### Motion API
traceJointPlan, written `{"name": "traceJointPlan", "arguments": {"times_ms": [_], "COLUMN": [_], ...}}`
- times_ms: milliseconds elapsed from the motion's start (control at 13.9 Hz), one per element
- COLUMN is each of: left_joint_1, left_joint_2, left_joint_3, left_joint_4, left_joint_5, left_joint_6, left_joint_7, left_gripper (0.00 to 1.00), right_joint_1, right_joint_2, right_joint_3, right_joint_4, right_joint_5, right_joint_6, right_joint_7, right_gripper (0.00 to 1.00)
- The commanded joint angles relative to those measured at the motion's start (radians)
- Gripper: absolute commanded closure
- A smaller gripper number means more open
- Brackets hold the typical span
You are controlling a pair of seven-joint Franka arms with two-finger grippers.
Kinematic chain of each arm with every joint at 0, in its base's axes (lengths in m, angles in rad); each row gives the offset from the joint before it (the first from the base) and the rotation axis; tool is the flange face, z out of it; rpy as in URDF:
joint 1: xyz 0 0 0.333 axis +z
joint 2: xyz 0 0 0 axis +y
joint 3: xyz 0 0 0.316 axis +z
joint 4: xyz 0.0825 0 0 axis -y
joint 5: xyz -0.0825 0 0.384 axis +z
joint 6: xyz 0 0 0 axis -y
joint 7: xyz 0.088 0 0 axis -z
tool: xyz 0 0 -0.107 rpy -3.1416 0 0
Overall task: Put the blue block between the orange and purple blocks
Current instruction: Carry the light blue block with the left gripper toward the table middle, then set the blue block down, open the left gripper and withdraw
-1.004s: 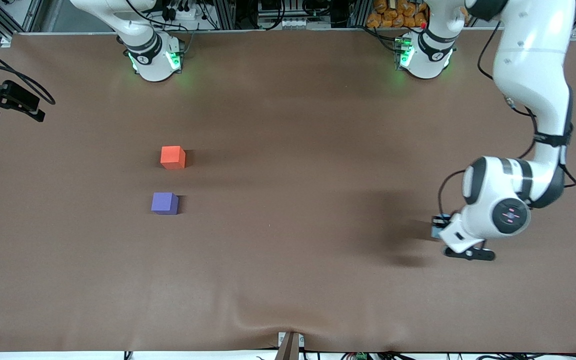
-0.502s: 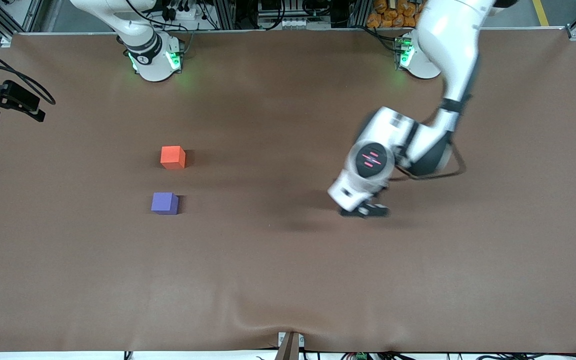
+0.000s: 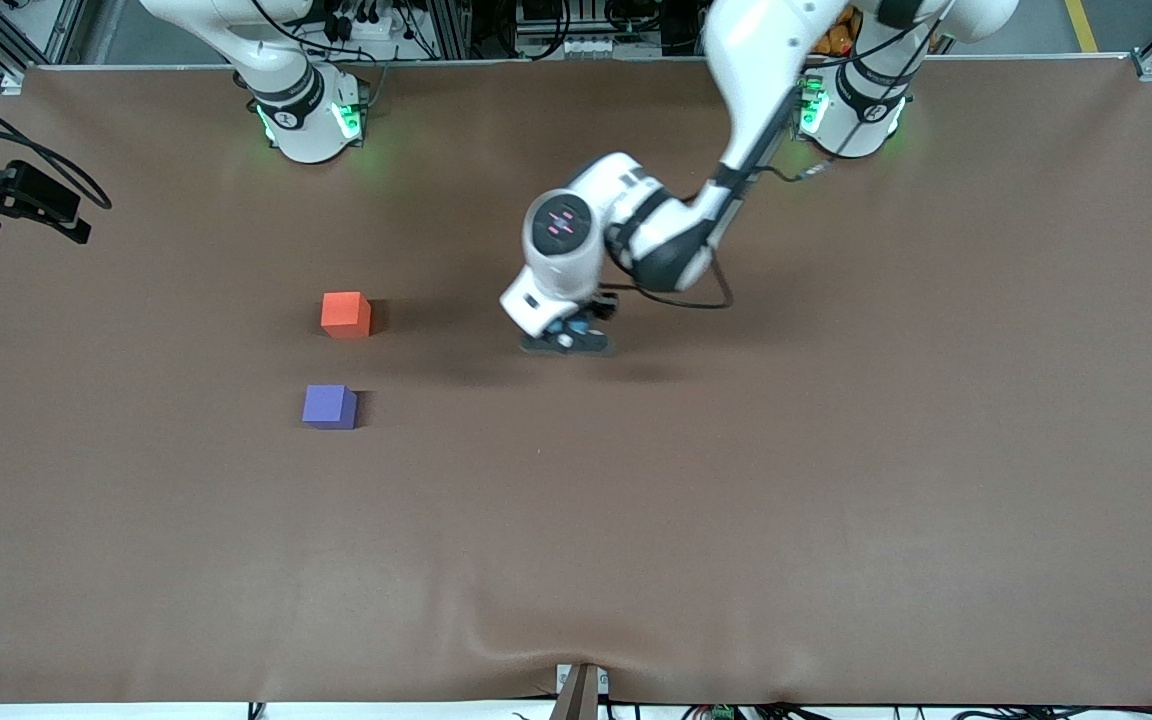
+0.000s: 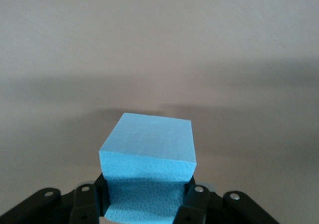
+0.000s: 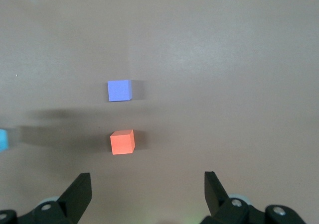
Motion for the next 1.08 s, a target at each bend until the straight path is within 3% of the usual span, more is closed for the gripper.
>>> {"name": "traceJointPlan", "arguments": {"times_ms": [0,72,502,717,1004], "left_joint_1": [-0.051,-0.065,-0.027,0.077,0.253], "left_joint_2": [0.057,0.059,-0.03,-0.104,-0.202], "left_joint_3": [0.017,0.019,0.077,0.096,0.096], "left_joint_4": [0.039,0.039,0.034,0.03,0.019], "left_joint_5": [-0.016,-0.012,-0.003,0.011,0.033], "left_joint_6": [0.034,0.034,0.021,-0.04,-0.223], "left_joint_7": [-0.021,-0.023,-0.012,0.018,0.185], "left_gripper": [0.31,0.0,0.0,0.0,0.0], "right_joint_1": [-0.008,-0.007,-0.007,-0.002,0.011], "right_joint_2": [0.004,0.004,0.004,0.014,0.094], "right_joint_3": [0.006,0.006,0.006,0.006,0.008], "right_joint_4": [0.01,0.01,0.008,0.011,0.021], "right_joint_5": [-0.005,-0.005,-0.005,-0.007,-0.022], "right_joint_6": [-0.01,-0.01,-0.01,-0.01,-0.002], "right_joint_7": [-0.008,-0.008,-0.007,-0.01,-0.01], "right_gripper": [0.0,0.0,0.0,0.0,0.0]}}
